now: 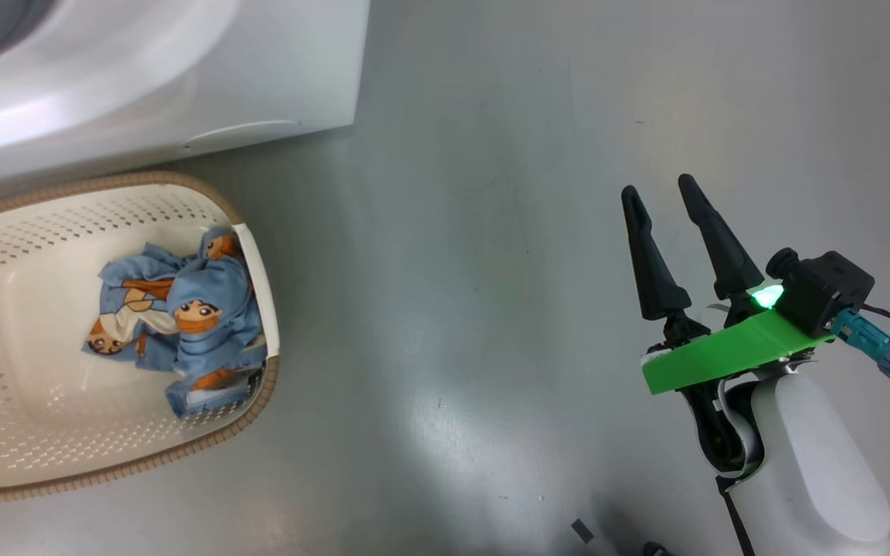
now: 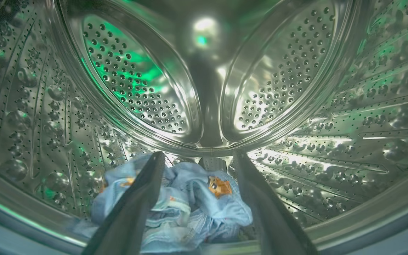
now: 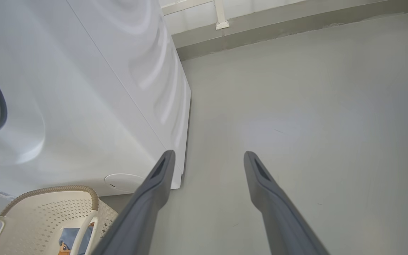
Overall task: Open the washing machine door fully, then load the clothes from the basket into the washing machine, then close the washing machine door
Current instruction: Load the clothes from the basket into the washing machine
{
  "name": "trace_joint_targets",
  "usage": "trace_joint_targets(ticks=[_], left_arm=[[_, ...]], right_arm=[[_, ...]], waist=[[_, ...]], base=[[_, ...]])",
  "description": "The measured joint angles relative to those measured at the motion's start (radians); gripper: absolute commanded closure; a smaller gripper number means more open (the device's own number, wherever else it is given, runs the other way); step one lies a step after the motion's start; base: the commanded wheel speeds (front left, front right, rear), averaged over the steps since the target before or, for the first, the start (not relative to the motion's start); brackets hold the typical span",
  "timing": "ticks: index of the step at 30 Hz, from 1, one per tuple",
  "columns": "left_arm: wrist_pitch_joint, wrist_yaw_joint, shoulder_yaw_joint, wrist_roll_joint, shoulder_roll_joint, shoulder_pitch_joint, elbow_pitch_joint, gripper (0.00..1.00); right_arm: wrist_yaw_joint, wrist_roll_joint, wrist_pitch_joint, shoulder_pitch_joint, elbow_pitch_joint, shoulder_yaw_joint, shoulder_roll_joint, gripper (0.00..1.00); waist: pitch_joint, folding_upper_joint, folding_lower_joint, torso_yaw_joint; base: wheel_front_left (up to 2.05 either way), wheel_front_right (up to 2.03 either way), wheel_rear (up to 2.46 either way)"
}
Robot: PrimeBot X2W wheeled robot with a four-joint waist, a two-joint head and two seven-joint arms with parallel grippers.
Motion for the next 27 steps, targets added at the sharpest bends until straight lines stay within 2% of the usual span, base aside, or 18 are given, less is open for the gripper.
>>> trace_joint_targets(ticks=[10, 15, 27], left_arm=[[0.000, 0.000, 0.056, 0.002, -0.044, 0.145, -0.094, 0.00], [0.000, 0.000, 0.118, 0.022, -0.094, 0.264, -0.162, 0.00], [0.000, 0.000, 0.173, 0.066, -0.195, 0.512, -0.293, 0.00]], right_arm=[[0.000, -0.011, 0.000, 0.000, 0.002, -0.018, 0.000, 0.00], [0.000, -0.018, 0.000, 0.007, 0.004, -0.035, 0.000, 0.00], [0.000, -0.018, 0.000, 0.056, 0.022, -0.055, -0.018, 0.00]], waist=[[-0.028, 0.0000, 0.0000, 0.013], [-0.062, 0.0000, 0.0000, 0.024], [-0.156, 0.0000, 0.0000, 0.059]], base=[[0.00, 0.00, 0.00], [0.00, 0.00, 0.00], [0.00, 0.00, 0.00]])
